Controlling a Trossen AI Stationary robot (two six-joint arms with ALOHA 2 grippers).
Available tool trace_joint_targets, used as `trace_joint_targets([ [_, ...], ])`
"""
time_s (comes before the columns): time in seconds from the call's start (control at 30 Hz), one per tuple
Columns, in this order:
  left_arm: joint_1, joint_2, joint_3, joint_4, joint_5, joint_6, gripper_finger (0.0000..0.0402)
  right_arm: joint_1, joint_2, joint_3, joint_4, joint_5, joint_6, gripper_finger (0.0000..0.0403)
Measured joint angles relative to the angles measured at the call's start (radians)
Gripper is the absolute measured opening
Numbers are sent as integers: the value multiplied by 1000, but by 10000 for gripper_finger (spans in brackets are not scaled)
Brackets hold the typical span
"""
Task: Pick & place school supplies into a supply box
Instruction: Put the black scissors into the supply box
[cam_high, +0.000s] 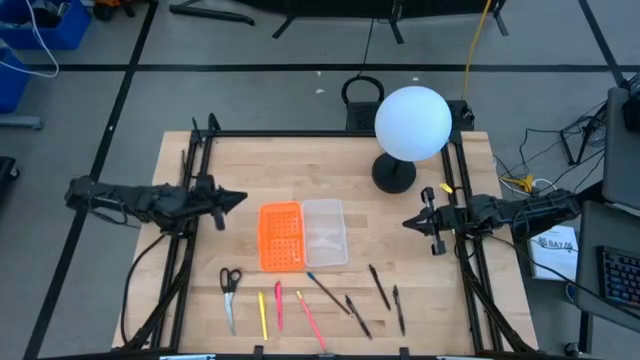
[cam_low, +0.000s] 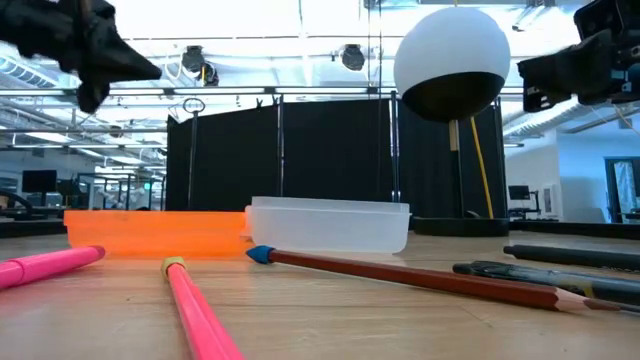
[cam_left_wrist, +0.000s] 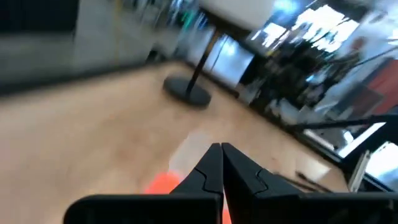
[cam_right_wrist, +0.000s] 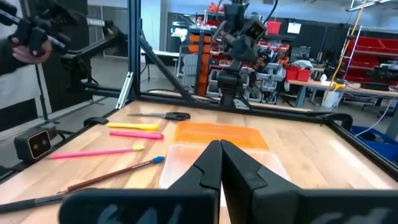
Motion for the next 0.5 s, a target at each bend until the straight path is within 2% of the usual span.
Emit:
trace_joint_targets([
  [0.23, -119, 439, 333, -568, 35, -578, 3, 0, 6, 0, 6, -1, -39, 0],
  [0.37, -193, 684, 524, -787, 139, -826, 4, 0, 6, 0, -2, -1, -109, 0],
  [0.5, -280, 904, 666, -947, 284, -996, 4, 0, 6, 0, 40, -1, -203, 0],
])
